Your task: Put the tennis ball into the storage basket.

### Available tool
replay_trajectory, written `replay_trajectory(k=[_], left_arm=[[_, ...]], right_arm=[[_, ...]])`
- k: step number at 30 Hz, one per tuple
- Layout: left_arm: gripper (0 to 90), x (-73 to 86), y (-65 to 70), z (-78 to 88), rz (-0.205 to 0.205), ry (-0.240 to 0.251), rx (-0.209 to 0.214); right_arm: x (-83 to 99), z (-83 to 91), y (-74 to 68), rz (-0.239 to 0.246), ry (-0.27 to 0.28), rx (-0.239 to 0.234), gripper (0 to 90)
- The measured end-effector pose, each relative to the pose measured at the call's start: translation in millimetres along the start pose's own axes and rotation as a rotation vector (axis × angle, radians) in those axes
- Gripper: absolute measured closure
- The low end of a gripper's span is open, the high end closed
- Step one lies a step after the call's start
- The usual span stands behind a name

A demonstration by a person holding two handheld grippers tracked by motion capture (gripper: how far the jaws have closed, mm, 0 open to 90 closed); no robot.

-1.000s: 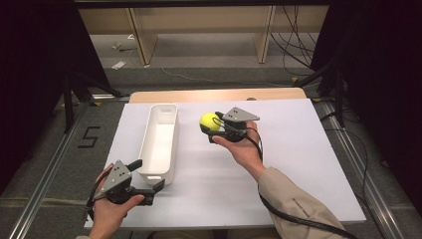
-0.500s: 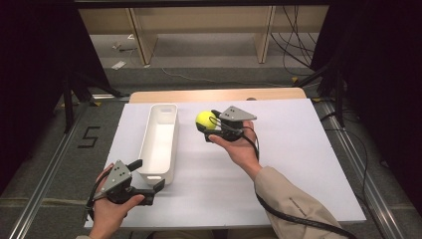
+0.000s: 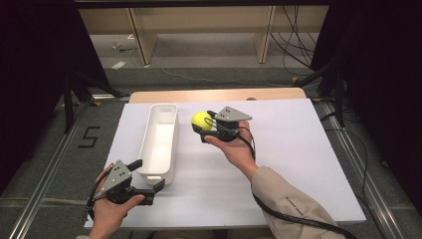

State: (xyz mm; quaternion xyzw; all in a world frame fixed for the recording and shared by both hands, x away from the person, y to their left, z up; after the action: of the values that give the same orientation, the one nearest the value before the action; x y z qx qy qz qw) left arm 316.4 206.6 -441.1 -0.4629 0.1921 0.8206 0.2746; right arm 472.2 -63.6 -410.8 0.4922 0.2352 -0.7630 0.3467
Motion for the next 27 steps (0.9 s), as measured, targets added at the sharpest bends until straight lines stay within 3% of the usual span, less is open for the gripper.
replay_trajectory(k=[27], left_arm=[[0.0, -0.7, -0.7, -0.3, -0.001, 0.005, -0.002]], right_arm=[[-3.2, -6.3, -10.1, 0.012, -0.003, -0.019, 28.1]])
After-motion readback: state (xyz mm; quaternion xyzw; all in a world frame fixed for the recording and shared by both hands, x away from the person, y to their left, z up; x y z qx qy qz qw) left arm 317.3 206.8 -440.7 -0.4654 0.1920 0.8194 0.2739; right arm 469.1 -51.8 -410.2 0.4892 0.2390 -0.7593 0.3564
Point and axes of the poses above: each handheld gripper's, and its own axes: z roughly backward along the jaws, x roughly out of its underside, y roughly to its right, the point moved 2 cm from there along -z, roughly forward along the jaws, and after that the axes turned 10 degrees about -y, right-handed, at the moved point
